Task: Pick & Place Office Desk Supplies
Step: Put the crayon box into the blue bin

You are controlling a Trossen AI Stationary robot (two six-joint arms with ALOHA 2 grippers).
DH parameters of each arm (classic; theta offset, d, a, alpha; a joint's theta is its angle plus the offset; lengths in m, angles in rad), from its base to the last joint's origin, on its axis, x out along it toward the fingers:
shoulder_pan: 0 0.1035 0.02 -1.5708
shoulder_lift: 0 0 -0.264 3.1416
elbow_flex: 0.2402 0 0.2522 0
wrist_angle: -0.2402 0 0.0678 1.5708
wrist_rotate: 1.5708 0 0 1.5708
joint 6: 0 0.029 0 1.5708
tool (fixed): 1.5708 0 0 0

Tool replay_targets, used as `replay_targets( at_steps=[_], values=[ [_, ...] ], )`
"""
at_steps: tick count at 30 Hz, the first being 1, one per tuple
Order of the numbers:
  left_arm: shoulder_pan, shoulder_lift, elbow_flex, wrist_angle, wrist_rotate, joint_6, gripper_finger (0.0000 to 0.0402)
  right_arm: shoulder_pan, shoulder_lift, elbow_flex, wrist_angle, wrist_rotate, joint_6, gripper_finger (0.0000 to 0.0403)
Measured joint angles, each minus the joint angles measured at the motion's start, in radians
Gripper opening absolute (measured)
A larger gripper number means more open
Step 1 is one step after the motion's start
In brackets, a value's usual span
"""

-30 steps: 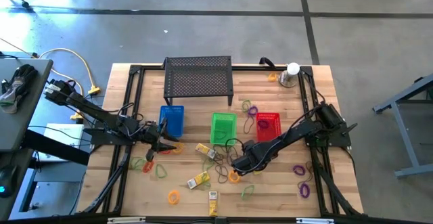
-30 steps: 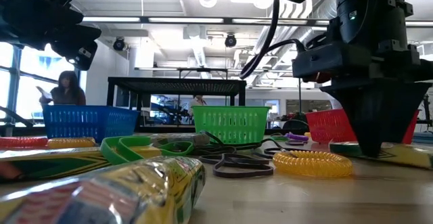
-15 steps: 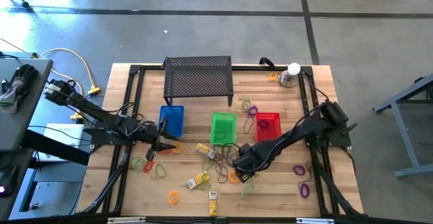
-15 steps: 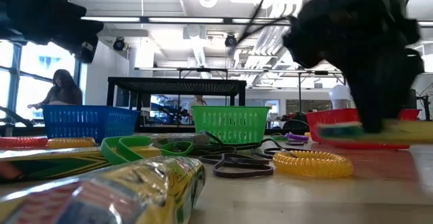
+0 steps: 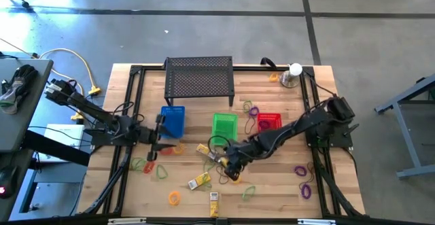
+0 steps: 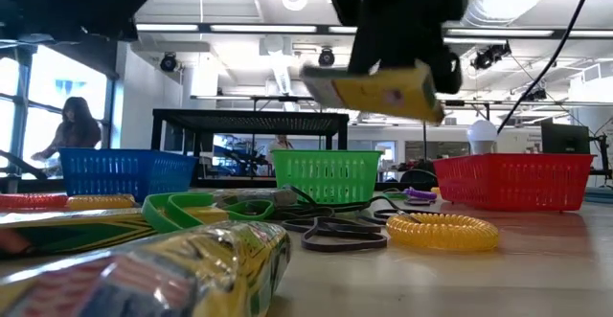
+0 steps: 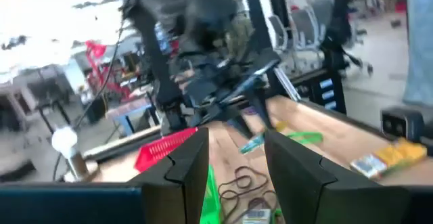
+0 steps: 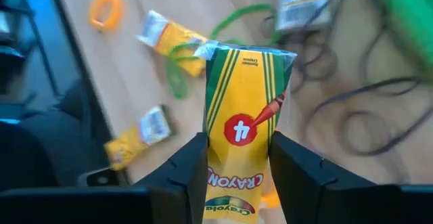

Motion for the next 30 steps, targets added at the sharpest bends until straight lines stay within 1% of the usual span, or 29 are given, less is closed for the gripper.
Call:
replay_targets(
  at_steps=[3,7,11,13,16,19,22,25,27,30],
  values=[
    [-0.023,0.041,0.013,-0.002,-0.064,0.007,0.0151,-0.031,0.001,0.000,0.011,-0.010,-0.070,0.0133],
    [-0.035,0.121,0.044,0.004,-0.142,0.005,0.0186,-0.067,0.001,0.000,0.029,-0.043,-0.146,0.0133],
    [-0.035,0.220,0.090,0.013,-0.138,0.022,0.0227,-0.099,0.001,0.000,0.075,-0.099,-0.205,0.0133],
    [-0.035,0.268,0.115,0.020,-0.131,0.083,0.0240,-0.113,0.001,0.000,0.118,-0.142,-0.231,0.0133],
    [-0.035,0.342,0.141,0.053,-0.130,0.163,0.0245,-0.131,0.001,0.000,0.205,-0.233,-0.274,0.0133],
    [-0.035,0.406,0.150,0.134,-0.129,0.211,0.0246,-0.146,0.001,0.000,0.300,-0.302,-0.323,0.0133],
    [-0.035,0.460,0.154,0.223,-0.123,0.236,0.0246,-0.162,0.001,0.000,0.365,-0.321,-0.355,0.0133],
    [-0.031,0.503,0.162,0.298,-0.089,0.285,0.0246,-0.181,0.001,0.000,0.405,-0.322,-0.385,0.0133],
    [-0.022,0.537,0.177,0.358,-0.089,0.317,0.0246,-0.192,0.005,0.000,0.413,-0.329,-0.401,0.0133],
    [0.006,0.575,0.184,0.422,-0.075,0.316,0.0246,-0.207,0.008,0.000,0.420,-0.338,-0.403,0.0133]
  ],
)
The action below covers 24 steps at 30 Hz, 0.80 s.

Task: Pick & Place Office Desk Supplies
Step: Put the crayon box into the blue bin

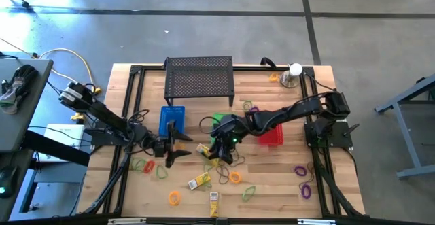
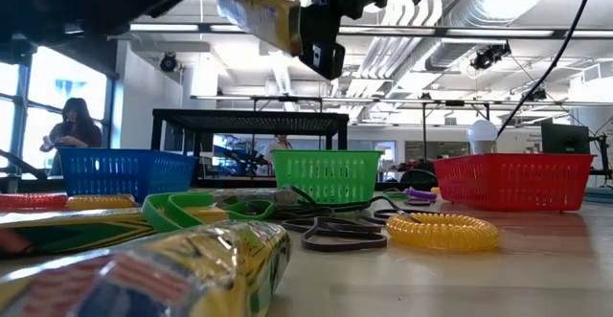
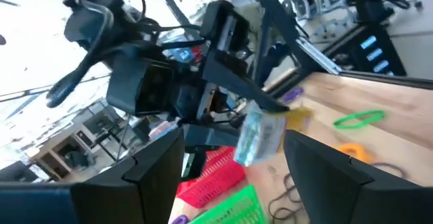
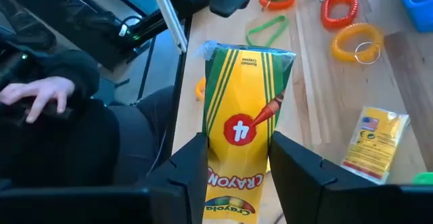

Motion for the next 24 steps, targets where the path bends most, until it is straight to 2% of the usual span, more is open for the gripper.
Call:
replay_targets(
  at_steps=[3,12,17,24],
  values=[
    [0.039,0.029,0.012,0.011,0.038,-0.009,0.0246,-0.003,0.000,0.000,0.018,-0.010,0.000,0.0133],
    [0.074,0.085,0.087,-0.011,0.186,-0.208,0.0246,0.000,0.003,0.000,0.017,-0.019,0.001,0.0133],
    [0.086,0.109,0.135,-0.120,0.194,-0.233,0.0246,0.000,0.003,0.000,0.017,-0.031,0.005,0.0133],
    [0.090,0.153,0.179,-0.118,0.195,-0.198,0.0246,0.000,0.003,0.000,0.010,-0.038,0.002,0.0133]
  ],
)
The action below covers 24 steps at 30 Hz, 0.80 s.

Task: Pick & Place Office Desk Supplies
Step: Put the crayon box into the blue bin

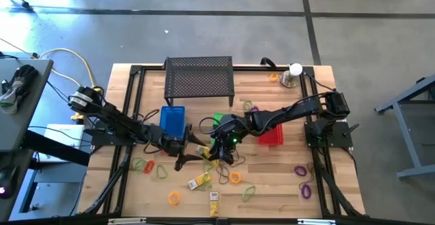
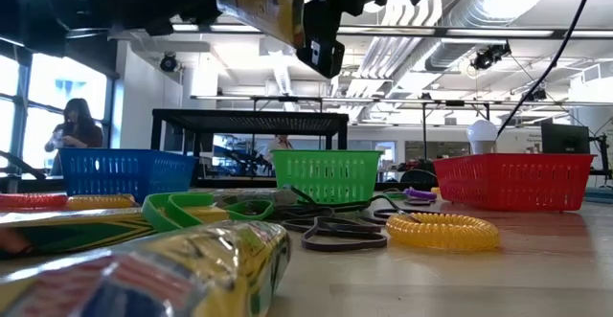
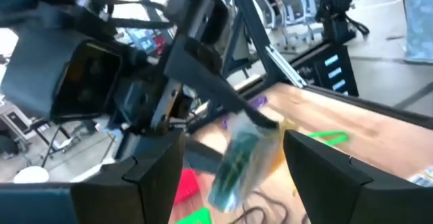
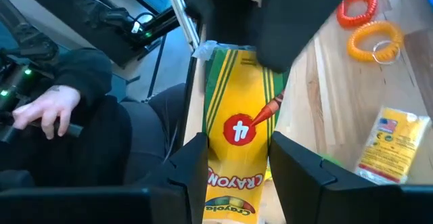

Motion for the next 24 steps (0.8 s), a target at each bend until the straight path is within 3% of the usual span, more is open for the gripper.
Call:
replay_targets(
  at_steps=[7,24],
  values=[
    [0.000,0.035,0.027,-0.031,0.106,-0.039,0.0246,0.000,0.000,0.000,-0.002,-0.054,0.010,0.0133],
    [0.002,0.074,0.078,-0.042,0.183,0.018,0.0236,-0.004,0.000,0.000,-0.025,-0.165,0.133,0.0133]
  ],
)
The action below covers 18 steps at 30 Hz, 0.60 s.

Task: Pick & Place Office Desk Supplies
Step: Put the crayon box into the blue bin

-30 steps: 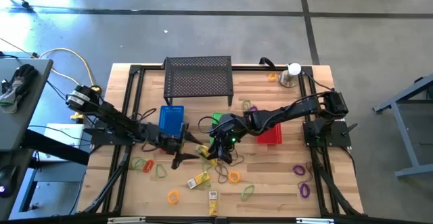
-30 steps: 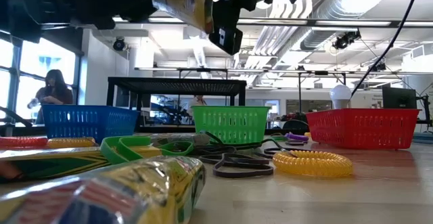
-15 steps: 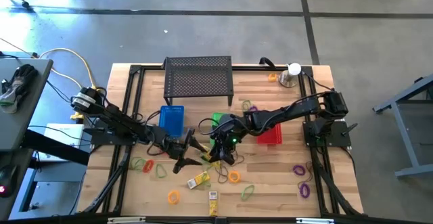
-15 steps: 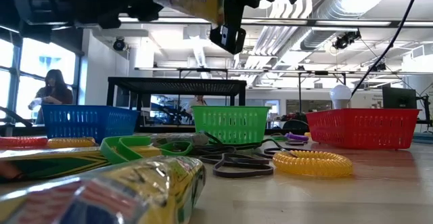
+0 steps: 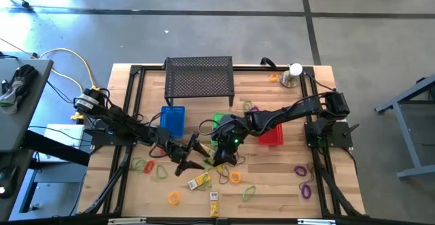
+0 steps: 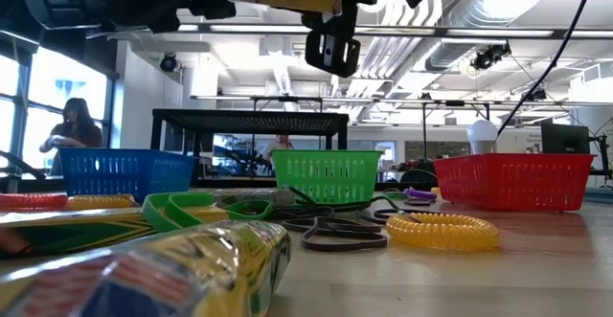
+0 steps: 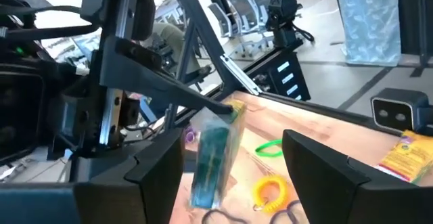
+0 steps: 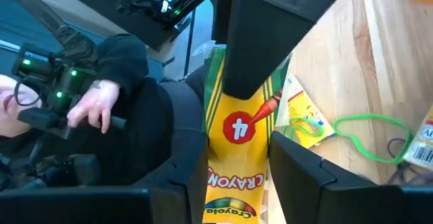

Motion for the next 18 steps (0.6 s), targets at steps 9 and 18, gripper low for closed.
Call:
replay_targets(
  at_steps=[9,18],
  values=[
    [0.001,0.008,0.034,-0.001,-0.005,0.025,0.0139,-0.003,0.000,0.000,0.000,-0.045,0.006,0.0133],
    [0.026,0.008,0.040,-0.002,0.031,-0.007,0.0081,-0.003,0.000,0.000,0.000,-0.073,0.010,0.0133]
  ],
)
